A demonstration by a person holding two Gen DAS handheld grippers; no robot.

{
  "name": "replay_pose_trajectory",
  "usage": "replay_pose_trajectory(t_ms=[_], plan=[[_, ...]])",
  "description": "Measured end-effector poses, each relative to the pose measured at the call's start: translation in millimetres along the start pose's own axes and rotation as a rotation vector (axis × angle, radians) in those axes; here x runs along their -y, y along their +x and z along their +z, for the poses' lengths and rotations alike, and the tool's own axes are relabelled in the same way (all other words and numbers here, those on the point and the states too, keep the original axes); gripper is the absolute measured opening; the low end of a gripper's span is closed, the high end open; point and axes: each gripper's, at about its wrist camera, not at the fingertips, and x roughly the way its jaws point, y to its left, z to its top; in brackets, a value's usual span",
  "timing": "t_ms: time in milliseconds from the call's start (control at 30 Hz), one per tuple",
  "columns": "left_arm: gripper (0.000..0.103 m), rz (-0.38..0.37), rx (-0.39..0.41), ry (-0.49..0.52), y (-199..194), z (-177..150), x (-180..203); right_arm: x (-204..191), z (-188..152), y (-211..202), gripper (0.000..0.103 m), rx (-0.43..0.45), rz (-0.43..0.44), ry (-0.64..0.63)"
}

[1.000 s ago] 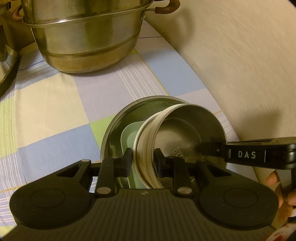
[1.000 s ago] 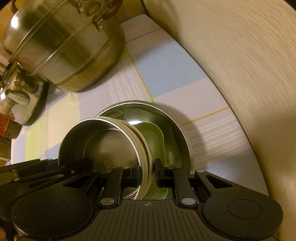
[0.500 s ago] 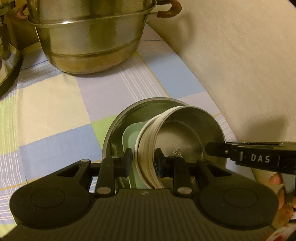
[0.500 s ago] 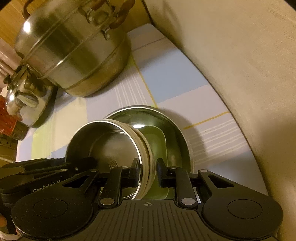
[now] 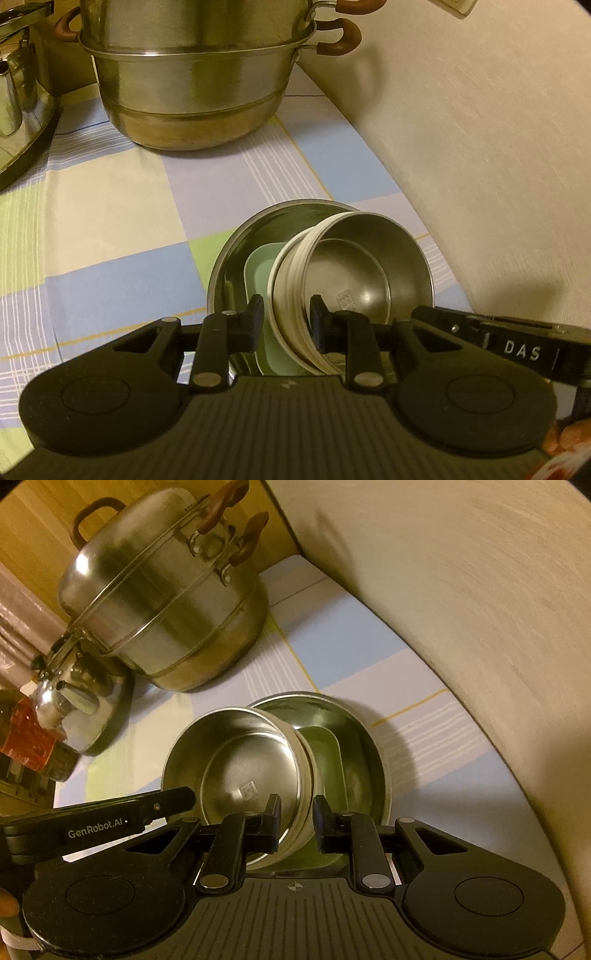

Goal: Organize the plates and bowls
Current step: 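Open the left gripper to release the bowl stack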

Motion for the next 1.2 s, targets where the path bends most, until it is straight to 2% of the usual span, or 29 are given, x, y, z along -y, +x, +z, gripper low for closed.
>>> replay_pose_trajectory(t_ms=[67, 133, 267, 700, 1200], plan=[[0.023, 0.006, 0.003, 0.012, 0.2, -0.6, 1.9, -0.6, -3.4, 0.1, 0.020, 0.006, -0.002, -0.005], [0.023, 0.004, 0.000, 0.018, 0.2, -1.7, 2.5, 0.3, -4.6, 1.2, 0.015, 0.011, -0.002, 0.004], [0.014, -0.007, -0.005, 0.036, -0.7, -2.3, 6.0, 5.4, -2.7, 1.4, 0.013, 0.010, 0.013, 0.042], [0.014, 0.013, -0.012, 0.035, -4.5, -0.3, 6.5, 4.8, 15.4, -4.7, 0.013, -0.058, 0.025, 0.122], [0.014, 0.063, 0.018, 0.028, -11.8, -2.9, 12.6, -4.9, 13.1, -9.8, 0.015, -0.045, -0.001, 0.008]])
